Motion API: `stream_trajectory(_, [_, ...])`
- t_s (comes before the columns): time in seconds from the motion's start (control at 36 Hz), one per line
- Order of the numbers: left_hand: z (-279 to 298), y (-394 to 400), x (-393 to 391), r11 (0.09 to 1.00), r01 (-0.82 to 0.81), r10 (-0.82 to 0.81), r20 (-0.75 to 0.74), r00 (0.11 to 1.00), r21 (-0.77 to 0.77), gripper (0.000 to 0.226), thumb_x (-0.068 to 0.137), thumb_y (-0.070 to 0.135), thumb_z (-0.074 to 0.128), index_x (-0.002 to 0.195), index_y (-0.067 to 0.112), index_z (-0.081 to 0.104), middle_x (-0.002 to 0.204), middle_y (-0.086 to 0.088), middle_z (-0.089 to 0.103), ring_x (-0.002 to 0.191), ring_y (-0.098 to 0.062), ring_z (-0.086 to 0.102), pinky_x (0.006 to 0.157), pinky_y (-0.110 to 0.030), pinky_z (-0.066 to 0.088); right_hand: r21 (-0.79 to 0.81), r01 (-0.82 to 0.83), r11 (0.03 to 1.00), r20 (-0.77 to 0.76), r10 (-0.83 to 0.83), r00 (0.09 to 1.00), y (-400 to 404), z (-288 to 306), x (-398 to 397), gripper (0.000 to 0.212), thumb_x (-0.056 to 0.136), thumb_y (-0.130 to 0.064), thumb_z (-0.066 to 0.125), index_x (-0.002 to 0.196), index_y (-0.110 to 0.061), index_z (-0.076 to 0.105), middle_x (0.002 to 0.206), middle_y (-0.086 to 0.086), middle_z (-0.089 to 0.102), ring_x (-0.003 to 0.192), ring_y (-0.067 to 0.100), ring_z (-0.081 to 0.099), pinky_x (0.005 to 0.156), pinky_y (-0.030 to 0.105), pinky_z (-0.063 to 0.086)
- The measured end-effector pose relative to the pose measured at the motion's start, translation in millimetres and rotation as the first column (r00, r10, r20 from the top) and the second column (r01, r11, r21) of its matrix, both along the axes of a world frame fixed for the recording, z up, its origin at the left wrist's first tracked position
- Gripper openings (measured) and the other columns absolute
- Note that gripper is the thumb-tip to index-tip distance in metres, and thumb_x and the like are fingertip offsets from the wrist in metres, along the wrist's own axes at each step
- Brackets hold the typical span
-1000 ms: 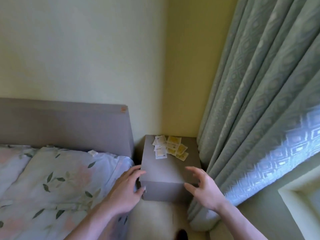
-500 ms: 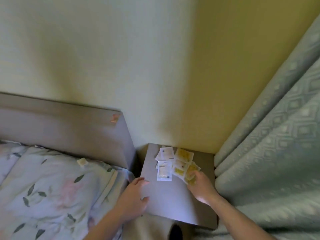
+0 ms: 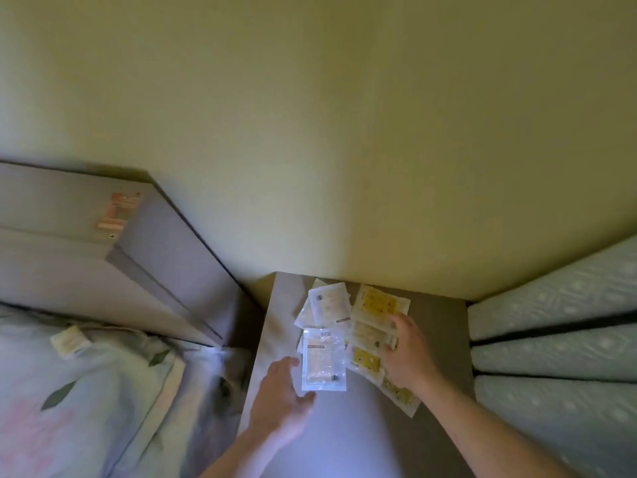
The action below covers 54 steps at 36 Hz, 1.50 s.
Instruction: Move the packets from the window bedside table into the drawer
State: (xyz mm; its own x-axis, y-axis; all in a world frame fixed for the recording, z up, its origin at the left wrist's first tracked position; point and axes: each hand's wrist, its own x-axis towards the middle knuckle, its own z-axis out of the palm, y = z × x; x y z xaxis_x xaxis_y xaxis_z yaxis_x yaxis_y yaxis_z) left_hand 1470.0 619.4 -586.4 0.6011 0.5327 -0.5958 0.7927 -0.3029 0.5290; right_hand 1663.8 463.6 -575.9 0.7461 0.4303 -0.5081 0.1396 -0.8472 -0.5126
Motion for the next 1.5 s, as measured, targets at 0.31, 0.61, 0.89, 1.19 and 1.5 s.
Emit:
stream_trajectory(0.31, [-79, -18, 30, 0.957, -0.263, 0.246, 0.141, 0.959, 0.121, 0.062, 0.069, 0.038, 0.087, 0.114, 0.026, 0.046, 0.101, 0.010, 0.058, 0.095, -0.017, 0.057, 0.074, -0.039, 0.054, -0.202, -0.274, 0.941, 0.069, 0.292, 0.954, -19, -62, -12, 0.072, 0.102, -0.032, 0.052, 0.161, -0.028, 0.011, 0.169, -0.008, 0.004, 0.156, 0.023, 0.002, 0.127, 0.044, 0.008])
stream_trajectory(0.61, [-85, -7, 3, 0.922, -0.378, 0.386, 0.191, 0.902, -0.078, 0.023, 0.082, 0.010, 0.078, 0.071, 0.026, 0.065, 0.064, 0.012, 0.064, 0.064, -0.007, 0.059, 0.060, -0.012, 0.043, 0.010, -0.080, 0.997, 0.247, 0.075, 0.966, -26, -52, -13, 0.043, 0.093, -0.034, 0.065, 0.133, -0.024, 0.053, 0.130, -0.005, 0.053, 0.125, 0.019, 0.049, 0.106, 0.040, 0.045])
stream_trajectory(0.89, [-74, -26, 13, 0.976, -0.165, 0.147, 0.123, 0.981, 0.143, 0.083, 0.058, 0.043, 0.089, 0.128, 0.037, 0.046, 0.123, 0.012, 0.040, 0.108, -0.016, 0.052, 0.079, -0.036, 0.054, -0.087, 0.062, 0.994, 0.173, -0.046, 0.984, 13, -64, 33, 0.082, 0.086, -0.047, 0.072, 0.153, -0.022, 0.032, 0.150, 0.003, 0.041, 0.139, 0.030, 0.036, 0.116, 0.045, 0.032])
stream_trajectory(1.19, [-76, -15, 6, 0.987, -0.154, 0.149, 0.087, 0.985, 0.044, 0.040, 0.059, 0.038, 0.088, 0.073, 0.031, 0.051, 0.075, 0.017, 0.062, 0.086, -0.019, 0.058, 0.070, -0.033, 0.050, -0.286, -0.098, 0.953, 0.099, 0.131, 0.986, 15, -58, 45, 0.062, 0.075, -0.061, 0.076, 0.121, -0.024, 0.058, 0.127, 0.000, 0.059, 0.124, 0.030, 0.048, 0.105, 0.044, 0.038])
stream_trajectory(1.5, [-35, 34, 74, 0.993, -0.105, 0.117, 0.359, 0.926, -0.053, 0.019, 0.079, 0.035, 0.084, 0.074, 0.032, 0.066, 0.086, 0.006, 0.065, 0.080, -0.016, 0.059, 0.078, -0.029, 0.049, 0.048, 0.155, 0.987, -0.069, -0.151, 0.986, -25, -54, 21, 0.011, 0.084, -0.031, 0.077, 0.089, -0.026, 0.068, 0.093, -0.008, 0.065, 0.086, 0.012, 0.067, 0.075, 0.037, 0.059])
